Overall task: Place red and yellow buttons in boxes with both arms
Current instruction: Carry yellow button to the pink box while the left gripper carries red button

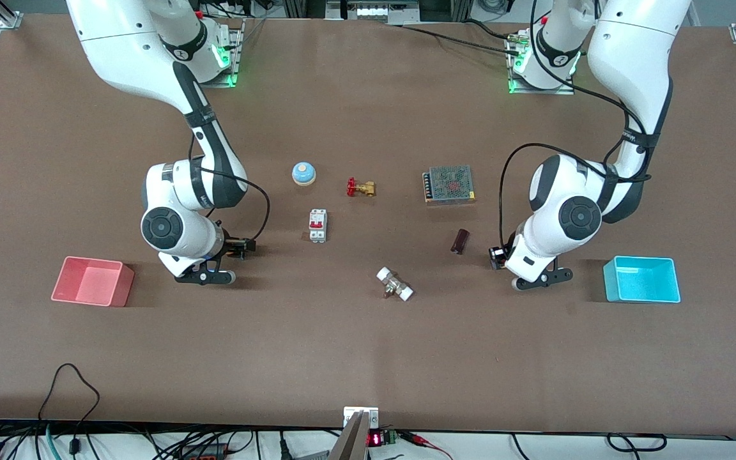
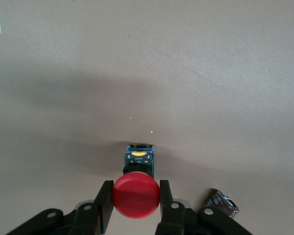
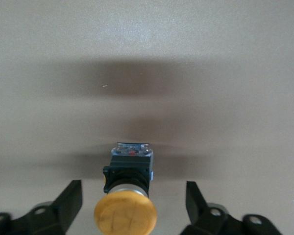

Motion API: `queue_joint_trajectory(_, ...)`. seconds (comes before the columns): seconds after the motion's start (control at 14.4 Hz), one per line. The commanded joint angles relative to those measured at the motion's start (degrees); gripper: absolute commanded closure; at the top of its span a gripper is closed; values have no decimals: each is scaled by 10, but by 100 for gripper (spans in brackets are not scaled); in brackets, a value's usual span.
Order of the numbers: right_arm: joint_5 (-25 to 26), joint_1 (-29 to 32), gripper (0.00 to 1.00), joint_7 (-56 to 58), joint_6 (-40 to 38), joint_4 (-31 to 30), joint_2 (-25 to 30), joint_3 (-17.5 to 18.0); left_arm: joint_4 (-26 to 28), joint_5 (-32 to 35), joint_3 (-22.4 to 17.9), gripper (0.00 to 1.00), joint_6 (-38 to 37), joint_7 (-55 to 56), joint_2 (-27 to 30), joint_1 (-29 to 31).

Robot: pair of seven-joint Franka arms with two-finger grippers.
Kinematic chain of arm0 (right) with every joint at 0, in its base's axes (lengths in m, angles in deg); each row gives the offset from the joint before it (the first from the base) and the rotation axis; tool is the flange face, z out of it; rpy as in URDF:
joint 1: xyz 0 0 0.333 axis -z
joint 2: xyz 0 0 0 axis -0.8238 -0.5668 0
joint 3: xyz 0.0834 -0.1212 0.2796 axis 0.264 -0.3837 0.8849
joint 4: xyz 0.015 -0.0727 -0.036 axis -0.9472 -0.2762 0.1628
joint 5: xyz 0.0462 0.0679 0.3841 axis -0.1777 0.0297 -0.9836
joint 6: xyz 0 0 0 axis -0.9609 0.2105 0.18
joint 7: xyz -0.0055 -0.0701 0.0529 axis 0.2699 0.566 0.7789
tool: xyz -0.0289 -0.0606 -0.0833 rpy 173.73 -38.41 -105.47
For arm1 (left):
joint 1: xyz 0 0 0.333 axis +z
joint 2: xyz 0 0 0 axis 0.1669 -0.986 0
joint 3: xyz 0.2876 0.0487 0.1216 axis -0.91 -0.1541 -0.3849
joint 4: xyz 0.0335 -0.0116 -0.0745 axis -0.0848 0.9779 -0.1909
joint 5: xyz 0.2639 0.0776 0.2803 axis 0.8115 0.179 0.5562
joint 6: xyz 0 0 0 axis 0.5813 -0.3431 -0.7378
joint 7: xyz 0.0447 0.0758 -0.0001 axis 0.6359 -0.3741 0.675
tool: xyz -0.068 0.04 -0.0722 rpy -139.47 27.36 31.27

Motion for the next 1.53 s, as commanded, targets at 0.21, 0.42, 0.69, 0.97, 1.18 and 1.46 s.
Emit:
queue_joint_trajectory(0.21, -9, 0, 45, -6, 5, -5, 0, 0, -16, -1, -13, 72, -21, -21, 21, 7)
queue_joint_trajectory(0.42, -8, 0, 62, -5, 5, -5, 0, 0, -68, 3, -14, 72, -103, -44, 22, 25)
queue_joint_trajectory(0.69, -8, 0, 71, -1, 4, 3, 1, 0, -125, 4, -21, 73, -172, -95, 26, 62)
queue_joint_trajectory(0.97, -7, 26, 72, 6, -20, 56, 11, -7, -143, 4, -22, 74, -184, -188, 26, 118)
queue_joint_trajectory(1.18, -10, 83, 72, 8, -95, 135, 14, -19, -144, 4, -22, 74, -183, -267, 25, 161)
queue_joint_trajectory(1.46, 4, 166, 72, 65, -116, 167, 7, -19, -145, 21, -21, 74, -180, -365, 24, 214)
